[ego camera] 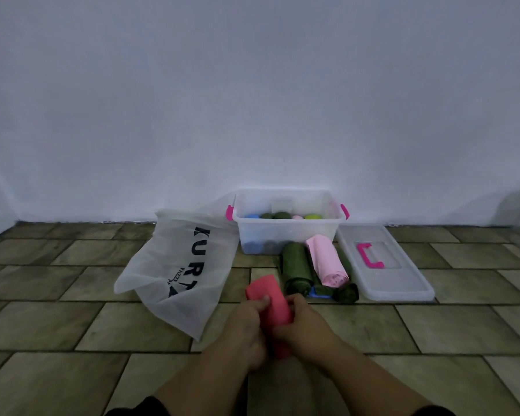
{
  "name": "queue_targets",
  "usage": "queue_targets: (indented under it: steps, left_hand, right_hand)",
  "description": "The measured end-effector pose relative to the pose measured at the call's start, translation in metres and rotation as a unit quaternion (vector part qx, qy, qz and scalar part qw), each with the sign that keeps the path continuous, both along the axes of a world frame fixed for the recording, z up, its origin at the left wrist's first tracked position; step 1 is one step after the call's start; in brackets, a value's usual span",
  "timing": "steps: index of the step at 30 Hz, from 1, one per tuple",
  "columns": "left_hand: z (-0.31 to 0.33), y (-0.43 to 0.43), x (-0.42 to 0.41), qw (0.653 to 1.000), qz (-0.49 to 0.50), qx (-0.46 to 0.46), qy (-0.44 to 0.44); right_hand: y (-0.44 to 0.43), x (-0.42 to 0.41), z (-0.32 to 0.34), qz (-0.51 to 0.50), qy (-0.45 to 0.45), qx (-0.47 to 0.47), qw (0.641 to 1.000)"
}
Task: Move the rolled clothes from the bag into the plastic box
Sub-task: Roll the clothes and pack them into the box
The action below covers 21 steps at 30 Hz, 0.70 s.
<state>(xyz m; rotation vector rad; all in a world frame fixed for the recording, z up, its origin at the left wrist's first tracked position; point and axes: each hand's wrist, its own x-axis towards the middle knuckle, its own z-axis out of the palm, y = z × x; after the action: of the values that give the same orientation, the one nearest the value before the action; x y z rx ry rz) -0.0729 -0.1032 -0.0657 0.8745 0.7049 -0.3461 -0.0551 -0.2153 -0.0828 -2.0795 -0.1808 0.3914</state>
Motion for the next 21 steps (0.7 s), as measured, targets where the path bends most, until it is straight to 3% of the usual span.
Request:
queue_targets:
  steps: [2, 4, 7, 9, 12, 15, 19, 21]
  left_hand:
    - [0.001, 0.004, 0.005, 1.0, -0.01, -0.001, -0.029]
    - [0.005, 0.015, 0.015, 0.996, 0.013, 0.054, -0.069]
    - [0.022, 0.038, 0.032, 0.965, 0.069, 0.202, -0.15]
    - [0.031, 0.049, 0.037, 0.92, 0.059, 0.326, -0.209]
    - [0.036, 0.05, 0.04, 0.864, -0.112, 0.403, -0.278]
    - [0.029, 0.037, 0.035, 0.809, -0.313, 0.423, -0.262]
    - [0.017, 0.029, 0.037, 0.728, -0.315, 0.548, -0.266]
    - [0.02, 0.033, 0.038, 0.714, -0.256, 0.595, -0.266]
  right_hand:
    - [-0.002, 0.006, 0.003, 0.0, -0.058, -0.056, 0.997]
    - [-0.006, 0.011, 0.005, 0.011, -0.161, -0.128, 0.979]
    - [-0.015, 0.015, -0.001, 0.059, -0.325, -0.288, 0.899]
    - [-0.017, 0.014, -0.011, 0.1, -0.353, -0.347, 0.863]
    - [-0.019, 0.01, -0.026, 0.127, -0.332, -0.337, 0.872]
    - [-0.024, 0.009, -0.032, 0.123, -0.325, -0.308, 0.886]
    - [-0.032, 0.008, -0.029, 0.096, -0.3, -0.221, 0.923]
    - [-0.037, 0.009, -0.026, 0.063, -0.277, -0.177, 0.942]
